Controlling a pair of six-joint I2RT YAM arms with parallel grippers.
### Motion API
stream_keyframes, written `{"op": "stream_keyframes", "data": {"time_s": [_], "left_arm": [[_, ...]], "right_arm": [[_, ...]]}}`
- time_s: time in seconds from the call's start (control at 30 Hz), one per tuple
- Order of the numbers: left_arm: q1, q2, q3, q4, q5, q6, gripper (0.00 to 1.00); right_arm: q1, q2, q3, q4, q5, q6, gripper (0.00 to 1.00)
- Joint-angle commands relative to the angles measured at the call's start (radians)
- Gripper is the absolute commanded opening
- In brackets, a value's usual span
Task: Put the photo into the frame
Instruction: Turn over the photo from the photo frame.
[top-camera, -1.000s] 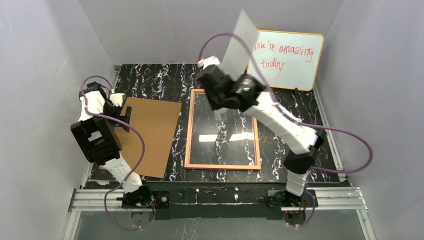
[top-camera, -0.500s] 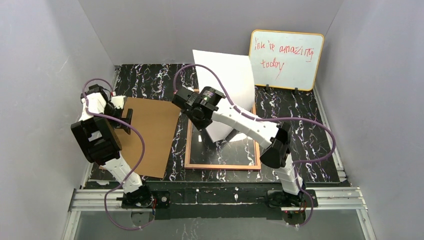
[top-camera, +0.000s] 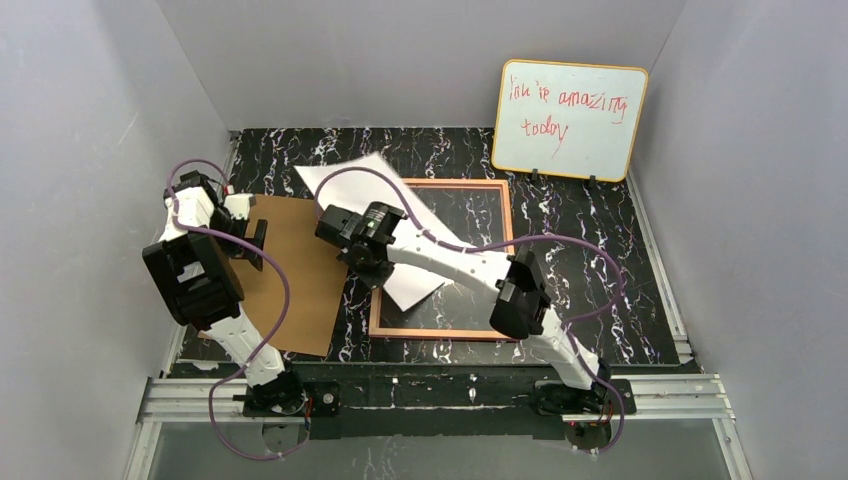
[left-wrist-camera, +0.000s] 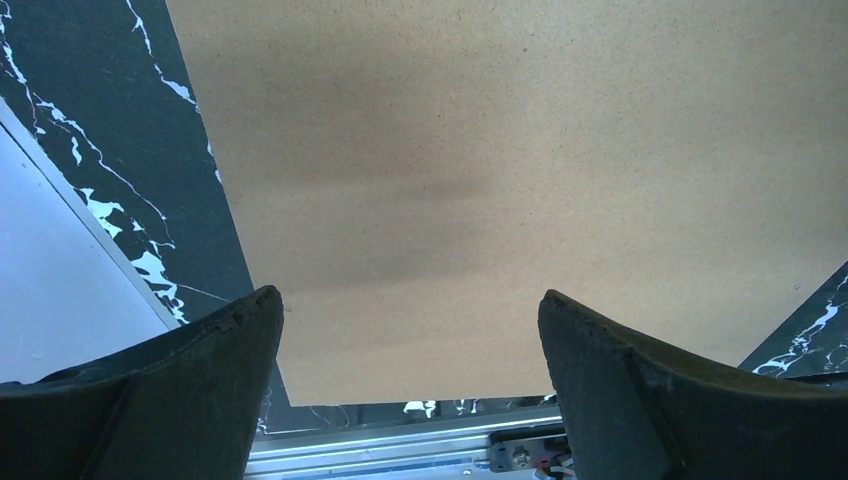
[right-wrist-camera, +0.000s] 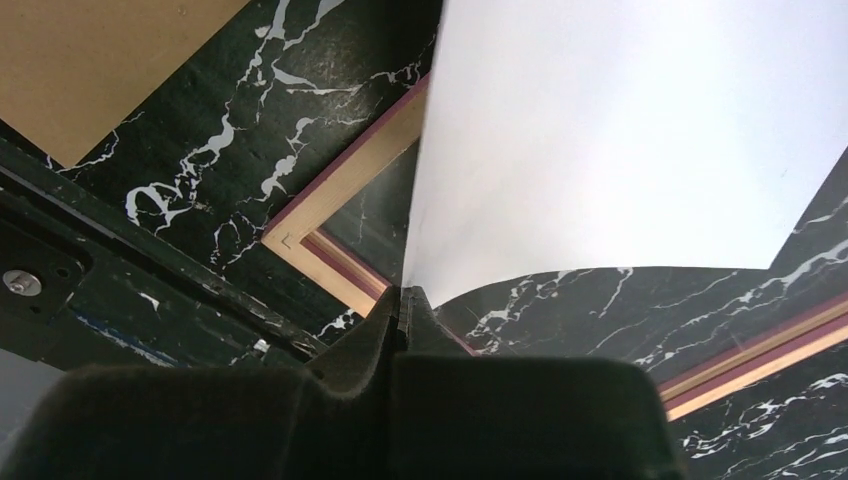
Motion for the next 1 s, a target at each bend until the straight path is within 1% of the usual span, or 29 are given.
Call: {"op": "stream_keyframes", "data": {"time_s": [0.0, 0.07, 0.17, 0.27, 0.33, 0.4, 0.53, 0.67, 0.83, 0.97], "left_arm": [[-0.002, -0.037, -0.020, -0.008, 0.008, 0.004, 0.97], [-0.002, -0.035, -0.025, -0.004, 0.009, 0.004, 0.97], [-0.003, -0.034, -0.032, 0.001, 0.013, 0.004, 0.97], [-0.002, -0.039, -0.044, 0.003, 0.023, 0.004, 0.97], [-0.003, -0.044, -0.052, 0.007, 0.026, 0.006, 0.97], [-0.003, -0.048, -0.057, 0.008, 0.028, 0.011, 0.97], [-0.004, -0.051, -0.055, 0.007, 0.021, 0.015, 0.97], [-0.004, -0.050, -0.048, 0.007, 0.020, 0.015, 0.97], [-0.005, -0.046, -0.046, 0.006, 0.017, 0.018, 0.96], [-0.004, -0.040, -0.040, 0.002, 0.022, 0.019, 0.96]], "right_arm": [[0.002, 0.003, 0.012, -0.022, -0.014, 0.047, 0.01], [0.001, -0.022, -0.050, -0.026, -0.006, 0.091, 0.01], [0.002, -0.109, -0.201, 0.009, -0.017, 0.183, 0.01], [-0.003, -0.243, -0.380, 0.140, -0.078, 0.267, 0.01], [-0.013, -0.301, -0.467, 0.212, -0.125, 0.335, 0.01], [-0.024, -0.326, -0.524, 0.254, -0.183, 0.408, 0.01], [-0.035, -0.297, -0.530, 0.228, -0.244, 0.567, 0.01], [-0.035, -0.271, -0.528, 0.218, -0.224, 0.649, 0.01], [-0.044, -0.260, -0.493, 0.158, -0.067, 0.726, 0.01], [-0.073, -0.261, -0.491, 0.135, -0.003, 0.786, 0.01]]}}
